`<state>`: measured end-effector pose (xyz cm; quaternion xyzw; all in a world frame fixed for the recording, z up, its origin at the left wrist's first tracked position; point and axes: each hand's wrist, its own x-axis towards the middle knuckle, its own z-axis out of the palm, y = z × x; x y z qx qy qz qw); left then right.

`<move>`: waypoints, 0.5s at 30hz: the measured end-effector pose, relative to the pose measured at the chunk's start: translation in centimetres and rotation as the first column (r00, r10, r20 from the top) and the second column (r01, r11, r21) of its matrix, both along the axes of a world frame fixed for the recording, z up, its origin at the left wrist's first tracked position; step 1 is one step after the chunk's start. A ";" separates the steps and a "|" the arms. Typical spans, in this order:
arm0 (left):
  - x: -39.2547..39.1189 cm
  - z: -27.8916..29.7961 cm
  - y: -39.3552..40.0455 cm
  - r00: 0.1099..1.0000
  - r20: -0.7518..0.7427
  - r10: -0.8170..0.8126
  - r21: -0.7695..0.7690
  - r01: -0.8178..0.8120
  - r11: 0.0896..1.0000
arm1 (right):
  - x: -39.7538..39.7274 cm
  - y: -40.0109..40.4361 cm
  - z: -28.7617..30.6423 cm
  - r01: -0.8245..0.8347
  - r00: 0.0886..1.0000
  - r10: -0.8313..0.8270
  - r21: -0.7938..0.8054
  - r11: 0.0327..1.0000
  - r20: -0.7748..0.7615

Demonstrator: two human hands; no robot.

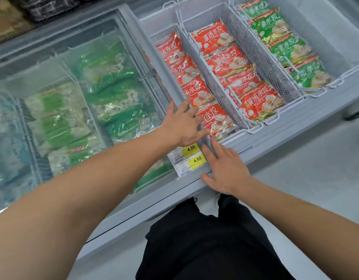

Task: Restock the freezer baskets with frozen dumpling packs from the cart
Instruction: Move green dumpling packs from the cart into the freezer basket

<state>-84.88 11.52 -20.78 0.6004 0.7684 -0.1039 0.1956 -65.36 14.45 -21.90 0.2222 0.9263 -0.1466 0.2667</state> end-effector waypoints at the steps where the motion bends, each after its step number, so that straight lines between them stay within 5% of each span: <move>1: -0.2 -0.2 -0.7 1.000 -0.002 -0.005 0.016 0.005 1.000 | -0.2 -0.6 0.0 -0.006 1.000 0.006 -0.002 1.000 0.000; 15: 0.1 -0.6 -2.6 0.992 0.036 0.123 0.078 -0.126 0.989 | 0.8 -0.4 0.1 -0.003 0.997 0.001 -0.032 0.999 -0.082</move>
